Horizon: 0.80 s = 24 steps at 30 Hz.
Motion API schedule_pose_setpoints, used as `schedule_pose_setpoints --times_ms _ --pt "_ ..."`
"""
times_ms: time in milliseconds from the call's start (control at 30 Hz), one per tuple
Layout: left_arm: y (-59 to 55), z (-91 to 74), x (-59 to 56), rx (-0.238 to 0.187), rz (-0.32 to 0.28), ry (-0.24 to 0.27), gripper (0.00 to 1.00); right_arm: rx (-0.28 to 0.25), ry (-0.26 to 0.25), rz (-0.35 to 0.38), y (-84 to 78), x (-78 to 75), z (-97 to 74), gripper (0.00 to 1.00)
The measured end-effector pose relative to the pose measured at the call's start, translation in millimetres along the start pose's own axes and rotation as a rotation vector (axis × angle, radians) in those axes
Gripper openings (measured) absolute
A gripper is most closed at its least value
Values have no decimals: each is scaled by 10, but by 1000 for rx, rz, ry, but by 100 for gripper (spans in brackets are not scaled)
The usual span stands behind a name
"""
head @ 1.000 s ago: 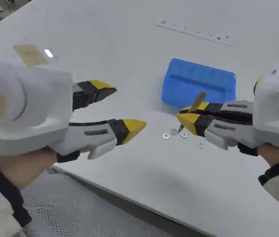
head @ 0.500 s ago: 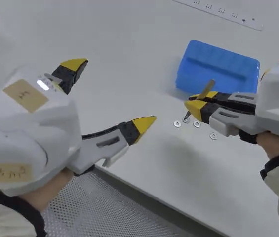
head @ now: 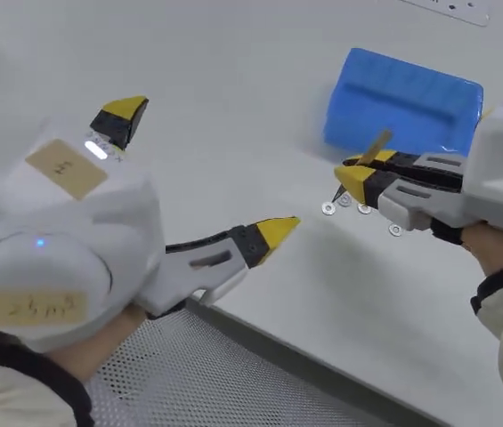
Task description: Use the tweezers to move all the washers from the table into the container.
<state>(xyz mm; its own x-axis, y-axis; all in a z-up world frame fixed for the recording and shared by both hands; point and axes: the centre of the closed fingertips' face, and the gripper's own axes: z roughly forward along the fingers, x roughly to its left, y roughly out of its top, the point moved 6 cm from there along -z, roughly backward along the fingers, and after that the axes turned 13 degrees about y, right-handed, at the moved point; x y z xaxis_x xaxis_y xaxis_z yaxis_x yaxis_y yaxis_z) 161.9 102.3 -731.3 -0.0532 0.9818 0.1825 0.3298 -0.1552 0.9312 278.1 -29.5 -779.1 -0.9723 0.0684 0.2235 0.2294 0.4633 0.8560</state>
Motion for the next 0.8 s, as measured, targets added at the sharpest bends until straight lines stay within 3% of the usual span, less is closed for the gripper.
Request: schedule_pose_setpoints --times_ms 467,800 --pt "-83 27 -22 58 58 5 97 10 1 7 -79 -55 40 4" --pt "-109 31 -20 74 83 10 96 27 8 7 -121 -79 86 4"
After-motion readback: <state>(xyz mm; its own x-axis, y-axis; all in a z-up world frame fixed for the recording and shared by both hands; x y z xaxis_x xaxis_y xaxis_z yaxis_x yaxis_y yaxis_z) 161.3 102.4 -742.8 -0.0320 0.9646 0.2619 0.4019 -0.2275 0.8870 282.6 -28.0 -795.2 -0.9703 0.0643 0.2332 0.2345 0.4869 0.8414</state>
